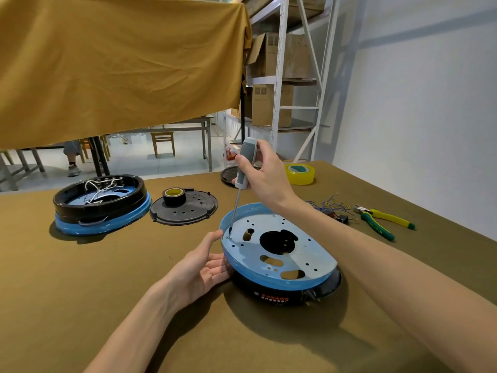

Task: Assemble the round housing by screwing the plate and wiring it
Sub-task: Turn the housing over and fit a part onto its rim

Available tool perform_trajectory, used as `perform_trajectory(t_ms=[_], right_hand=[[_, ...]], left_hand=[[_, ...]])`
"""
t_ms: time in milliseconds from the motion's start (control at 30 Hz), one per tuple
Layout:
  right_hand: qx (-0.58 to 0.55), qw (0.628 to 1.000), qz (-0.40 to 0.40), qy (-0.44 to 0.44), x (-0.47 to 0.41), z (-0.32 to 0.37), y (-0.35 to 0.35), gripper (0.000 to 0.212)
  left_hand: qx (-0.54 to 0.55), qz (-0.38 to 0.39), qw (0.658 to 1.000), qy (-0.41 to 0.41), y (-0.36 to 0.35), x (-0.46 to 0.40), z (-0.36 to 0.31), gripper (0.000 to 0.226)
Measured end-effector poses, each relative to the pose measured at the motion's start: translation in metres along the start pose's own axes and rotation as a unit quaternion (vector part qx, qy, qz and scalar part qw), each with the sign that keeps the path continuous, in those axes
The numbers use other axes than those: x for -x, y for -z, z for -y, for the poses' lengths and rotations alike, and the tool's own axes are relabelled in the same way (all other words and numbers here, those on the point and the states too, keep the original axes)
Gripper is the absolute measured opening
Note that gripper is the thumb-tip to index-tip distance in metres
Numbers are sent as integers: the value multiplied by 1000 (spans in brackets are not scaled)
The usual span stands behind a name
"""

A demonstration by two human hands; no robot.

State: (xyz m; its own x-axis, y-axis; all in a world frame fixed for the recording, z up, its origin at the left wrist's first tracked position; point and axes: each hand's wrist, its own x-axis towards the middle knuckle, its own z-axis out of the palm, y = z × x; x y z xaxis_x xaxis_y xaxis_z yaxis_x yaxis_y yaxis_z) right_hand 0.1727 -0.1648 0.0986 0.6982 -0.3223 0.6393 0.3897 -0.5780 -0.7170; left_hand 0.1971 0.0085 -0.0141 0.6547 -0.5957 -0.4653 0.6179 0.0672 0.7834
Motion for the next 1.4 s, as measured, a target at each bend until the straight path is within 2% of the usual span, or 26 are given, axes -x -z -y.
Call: perform_trajectory(t_ms=[200,333,567,767,900,1067,1167,1267,1400], right_hand=[[-28,999,17,-12,-2,-3,2,28],[-69,996,24,-48,-3,-8,4,22],[-99,986,-42,-128,0,-27,10,15],[-120,980,-71,-145,9,-37,17,12],[-54,994,-19,-88,-1,-26,17,21],[70,988,135,10,-24,5,19,45],[144,969,196,38,-36,20,18,36],[177,959,215,51,-42,26,14,32],[231,955,183,40,-44,26,17,38]], left_hand=[[3,-2,1000,2,-1,2,-1,79],[5,0,1000,6,-1,2,-1,78],[-3,0,1000,5,1,0,-1,81],[2,1,1000,8,2,-3,-1,82],[-1,2,1000,7,3,-2,-1,83],[-5,-3,1000,6,0,0,-1,82],[-10,-13,1000,7,-1,1,-2,79],[-11,-8,1000,8,0,2,-1,76],[-12,-5,1000,5,-1,4,-2,74]])
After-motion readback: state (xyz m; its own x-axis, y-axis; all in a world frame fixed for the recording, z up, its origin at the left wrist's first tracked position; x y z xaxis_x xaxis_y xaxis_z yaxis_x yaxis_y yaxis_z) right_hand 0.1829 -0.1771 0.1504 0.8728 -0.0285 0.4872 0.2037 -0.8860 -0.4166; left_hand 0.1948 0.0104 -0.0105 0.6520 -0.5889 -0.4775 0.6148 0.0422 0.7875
